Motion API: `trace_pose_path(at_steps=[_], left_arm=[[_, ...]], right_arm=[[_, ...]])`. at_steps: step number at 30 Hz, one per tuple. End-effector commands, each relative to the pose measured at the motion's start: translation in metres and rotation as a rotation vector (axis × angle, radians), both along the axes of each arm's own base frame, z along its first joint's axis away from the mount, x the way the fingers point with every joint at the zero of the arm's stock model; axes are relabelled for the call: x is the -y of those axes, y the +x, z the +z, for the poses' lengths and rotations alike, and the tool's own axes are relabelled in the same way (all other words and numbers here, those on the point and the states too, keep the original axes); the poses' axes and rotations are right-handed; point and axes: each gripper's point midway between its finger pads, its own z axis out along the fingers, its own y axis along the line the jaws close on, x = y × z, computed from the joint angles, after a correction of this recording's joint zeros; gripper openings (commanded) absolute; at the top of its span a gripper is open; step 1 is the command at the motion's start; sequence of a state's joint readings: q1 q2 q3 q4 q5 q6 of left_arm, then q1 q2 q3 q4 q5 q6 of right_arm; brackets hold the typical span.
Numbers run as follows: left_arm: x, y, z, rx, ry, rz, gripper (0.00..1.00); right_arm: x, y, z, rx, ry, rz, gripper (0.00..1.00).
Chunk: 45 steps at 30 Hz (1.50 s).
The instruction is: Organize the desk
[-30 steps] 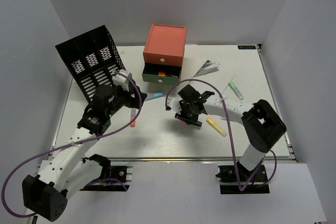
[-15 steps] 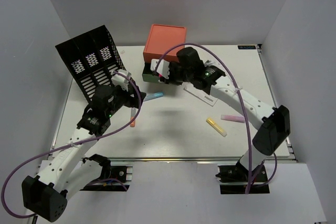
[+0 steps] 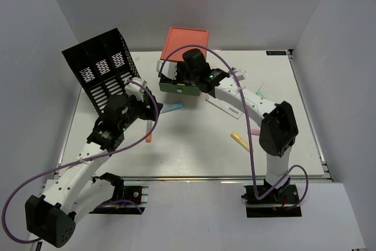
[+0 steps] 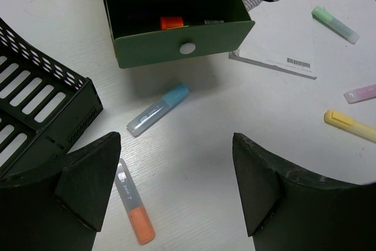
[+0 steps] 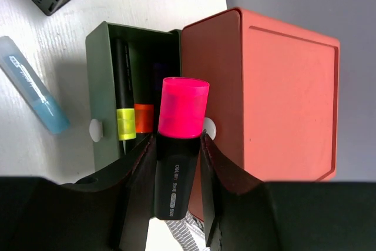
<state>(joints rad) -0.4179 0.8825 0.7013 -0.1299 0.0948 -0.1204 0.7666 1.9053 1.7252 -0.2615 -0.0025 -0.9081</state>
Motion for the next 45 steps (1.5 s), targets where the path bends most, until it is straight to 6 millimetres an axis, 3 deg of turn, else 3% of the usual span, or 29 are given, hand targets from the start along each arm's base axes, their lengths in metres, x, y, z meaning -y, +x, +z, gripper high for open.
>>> trace_pose_path(at_steps=[1,4,7,16,26,29,31,32,35,37,38,41,45], left_arm=[[-0.002,0.001,0.007,0.017,-0.003,0.01,0.86],[-0.003,0.002,0.007,0.019,-0.002,0.016,0.86],[-0.003,0.001,0.008,0.021,-0.005,0.017,0.86],[-0.002,0.0,0.009,0.022,-0.007,0.009,0.86],[-0.003,0.0,0.011,0.028,-0.012,0.01,0.86],[-0.002,-0.001,0.013,0.032,-0.014,0.008,0.86],[-0.003,-0.001,0.012,0.032,-0.014,0.008,0.86],[-0.002,-0.001,0.013,0.035,-0.015,0.008,0.86],[-0.003,-0.001,0.014,0.036,-0.016,0.008,0.86],[-0.003,-0.002,0.015,0.04,-0.019,0.008,0.86],[-0.003,-0.002,0.016,0.042,-0.02,0.008,0.86],[-0.003,-0.002,0.016,0.043,-0.019,0.008,0.86],[-0.002,-0.003,0.016,0.044,-0.021,0.002,0.86]], right_arm=[[0.0,0.016,0.017,0.073,0.023,-0.023,0.11],[0.0,0.02,0.002,0.053,0.003,-0.038,0.29],[0.002,0.021,0.002,0.041,0.011,-0.045,0.4],[0.006,0.02,0.012,0.012,0.051,-0.058,0.44],[0.015,0.025,0.01,-0.03,0.064,-0.098,0.45],[0.008,0.012,0.009,-0.109,0.098,-0.041,0.4],[-0.002,-0.005,0.007,-0.186,0.12,0.049,0.16],[-0.006,-0.023,0.0,-0.267,0.114,0.135,0.0],[-0.009,-0.051,-0.009,-0.346,0.071,0.282,0.0],[-0.008,-0.074,-0.027,-0.446,0.03,0.358,0.0],[-0.008,-0.077,-0.03,-0.45,0.015,0.375,0.0],[-0.007,-0.073,-0.043,-0.491,-0.027,0.347,0.0],[0.003,-0.041,-0.064,-0.446,-0.094,0.175,0.0]])
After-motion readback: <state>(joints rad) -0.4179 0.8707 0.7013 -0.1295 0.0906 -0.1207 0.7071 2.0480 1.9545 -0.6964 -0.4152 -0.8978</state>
